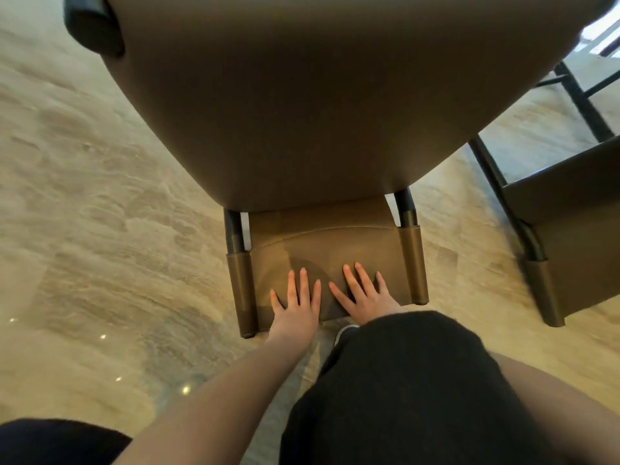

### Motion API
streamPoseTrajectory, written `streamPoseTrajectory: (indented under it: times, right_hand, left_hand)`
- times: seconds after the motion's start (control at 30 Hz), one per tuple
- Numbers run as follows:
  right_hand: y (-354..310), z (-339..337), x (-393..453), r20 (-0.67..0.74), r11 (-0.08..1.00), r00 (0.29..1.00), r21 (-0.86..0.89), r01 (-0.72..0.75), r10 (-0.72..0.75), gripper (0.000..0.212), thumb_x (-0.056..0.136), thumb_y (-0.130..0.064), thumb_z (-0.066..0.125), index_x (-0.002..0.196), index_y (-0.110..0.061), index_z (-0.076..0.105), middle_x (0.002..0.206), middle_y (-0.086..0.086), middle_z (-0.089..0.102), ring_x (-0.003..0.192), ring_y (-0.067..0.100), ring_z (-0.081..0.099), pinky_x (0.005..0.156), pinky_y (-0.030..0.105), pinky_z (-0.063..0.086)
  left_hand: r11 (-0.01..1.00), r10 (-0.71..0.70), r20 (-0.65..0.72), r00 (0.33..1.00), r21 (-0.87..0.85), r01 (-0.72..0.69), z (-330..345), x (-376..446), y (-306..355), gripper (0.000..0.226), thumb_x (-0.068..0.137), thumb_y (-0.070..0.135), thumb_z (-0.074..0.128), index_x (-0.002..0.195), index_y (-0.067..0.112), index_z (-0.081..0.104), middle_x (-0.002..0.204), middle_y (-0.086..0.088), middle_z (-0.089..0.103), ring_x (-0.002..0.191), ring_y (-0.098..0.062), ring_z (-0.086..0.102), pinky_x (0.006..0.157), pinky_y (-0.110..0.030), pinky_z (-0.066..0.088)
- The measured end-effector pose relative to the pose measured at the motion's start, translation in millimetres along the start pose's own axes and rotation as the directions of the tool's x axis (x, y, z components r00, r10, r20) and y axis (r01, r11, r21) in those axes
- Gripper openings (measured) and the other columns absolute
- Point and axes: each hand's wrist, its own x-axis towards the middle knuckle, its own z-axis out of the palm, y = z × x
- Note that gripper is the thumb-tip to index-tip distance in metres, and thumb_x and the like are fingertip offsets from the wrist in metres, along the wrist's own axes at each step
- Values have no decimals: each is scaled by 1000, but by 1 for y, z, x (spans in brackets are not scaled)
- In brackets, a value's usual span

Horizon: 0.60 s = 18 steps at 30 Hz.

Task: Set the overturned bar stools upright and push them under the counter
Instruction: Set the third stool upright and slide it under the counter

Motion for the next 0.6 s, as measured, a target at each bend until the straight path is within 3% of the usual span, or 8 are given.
streamPoseTrajectory:
  times: [0.13,0.23,0.4,0.6]
  right_hand:
    - [-3,-53,-37,53,999,998,-21,40,-39,99,89,-68,48,153,-32,-18,163,14,-22,149,40,-20,116,64,0]
    - [-4,-115,-73,69,993,993,-49,104,-100,94,94,-55,53,155,-28,-14,164,18,-17,150,43,-14,116,65,7]
    - [4,-221,-136,21,986,988,-60,155,-154,84,100,-16,53,157,-25,-8,165,18,-10,151,43,-8,116,63,13]
    - [32,-351,-189,-48,981,981,-60,186,-189,77,100,-4,47,158,-19,-1,165,19,4,153,38,6,119,56,21]
  left_hand:
    - [999,-32,5,999,-12,32,-46,-51,-4,113,93,28,70,152,18,-26,156,-20,-35,146,-42,-29,115,-69,6]
    - [997,-47,15,999,-53,48,-100,-93,-13,102,95,10,64,157,19,-16,164,-19,-23,152,-38,-20,118,-66,9]
    - [997,-41,67,997,-67,46,-210,-157,-27,103,90,-1,65,159,20,-10,167,-16,-16,154,-35,-12,121,-58,12]
    - [998,-51,12,999,-25,51,-334,-215,-38,85,96,-4,49,160,15,-4,167,-22,-1,155,-33,4,121,-52,21]
